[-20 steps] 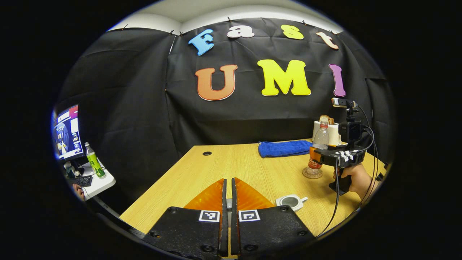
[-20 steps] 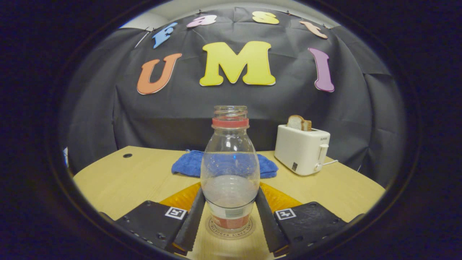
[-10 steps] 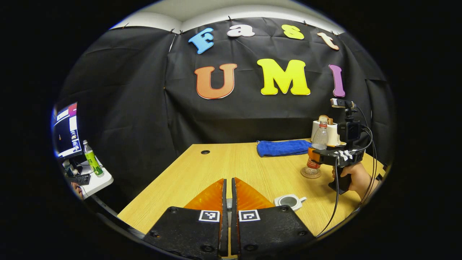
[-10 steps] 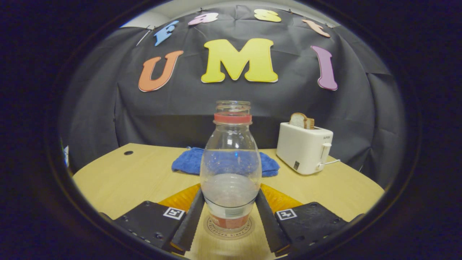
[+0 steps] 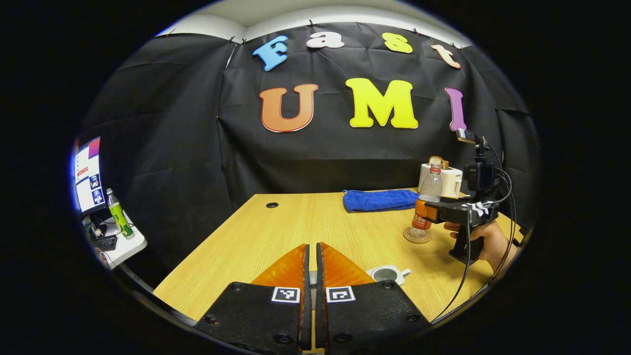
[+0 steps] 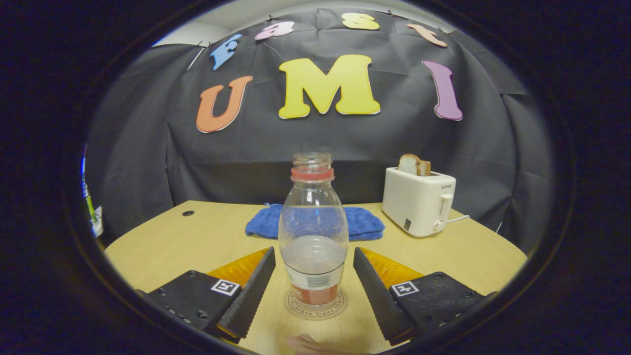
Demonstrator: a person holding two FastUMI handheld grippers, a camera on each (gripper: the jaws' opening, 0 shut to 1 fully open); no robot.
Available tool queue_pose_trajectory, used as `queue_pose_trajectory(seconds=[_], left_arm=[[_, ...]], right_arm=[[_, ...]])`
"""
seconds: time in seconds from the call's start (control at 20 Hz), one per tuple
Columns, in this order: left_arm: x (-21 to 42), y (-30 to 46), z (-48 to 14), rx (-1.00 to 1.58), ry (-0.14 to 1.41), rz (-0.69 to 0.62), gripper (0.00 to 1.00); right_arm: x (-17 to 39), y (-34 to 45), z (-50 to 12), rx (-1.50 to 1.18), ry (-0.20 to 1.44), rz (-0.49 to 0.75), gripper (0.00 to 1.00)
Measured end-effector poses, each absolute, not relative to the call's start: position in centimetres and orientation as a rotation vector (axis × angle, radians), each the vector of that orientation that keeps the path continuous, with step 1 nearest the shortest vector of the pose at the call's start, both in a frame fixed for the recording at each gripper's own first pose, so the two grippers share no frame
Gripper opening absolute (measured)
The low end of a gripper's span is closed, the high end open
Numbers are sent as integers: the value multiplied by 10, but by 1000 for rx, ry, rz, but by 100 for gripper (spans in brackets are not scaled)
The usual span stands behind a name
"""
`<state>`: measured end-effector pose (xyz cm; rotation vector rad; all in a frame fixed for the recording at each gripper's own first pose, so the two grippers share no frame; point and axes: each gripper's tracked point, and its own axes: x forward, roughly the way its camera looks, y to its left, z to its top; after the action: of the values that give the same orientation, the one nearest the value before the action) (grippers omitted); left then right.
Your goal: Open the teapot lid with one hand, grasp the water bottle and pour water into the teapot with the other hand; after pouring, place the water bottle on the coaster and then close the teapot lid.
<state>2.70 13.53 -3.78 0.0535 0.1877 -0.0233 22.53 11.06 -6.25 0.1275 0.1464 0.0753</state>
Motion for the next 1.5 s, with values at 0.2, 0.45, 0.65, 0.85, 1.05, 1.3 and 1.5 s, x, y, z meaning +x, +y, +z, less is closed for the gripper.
queue_pose_trajectory(seconds=[0.2,0.45,0.65,0.85,1.05,1.3,1.5], left_arm=[[27,125,-38,55,183,-52,6],[29,110,-35,38,160,-79,6],[35,74,-45,-12,167,-186,6],[49,46,-71,42,190,-239,6],[58,35,-85,59,209,-219,6],[60,24,-85,63,187,-260,6],[65,34,-84,5,187,-243,6]], right_arm=[[195,86,-44,93,82,53,95],[149,47,-28,66,36,16,96],[114,17,-23,50,-9,-22,96],[85,5,-31,29,-25,-12,96],[68,-13,-40,25,-29,-29,94],[49,-30,-41,-11,-56,-51,94],[43,-36,-27,-68,-105,-75,94]])
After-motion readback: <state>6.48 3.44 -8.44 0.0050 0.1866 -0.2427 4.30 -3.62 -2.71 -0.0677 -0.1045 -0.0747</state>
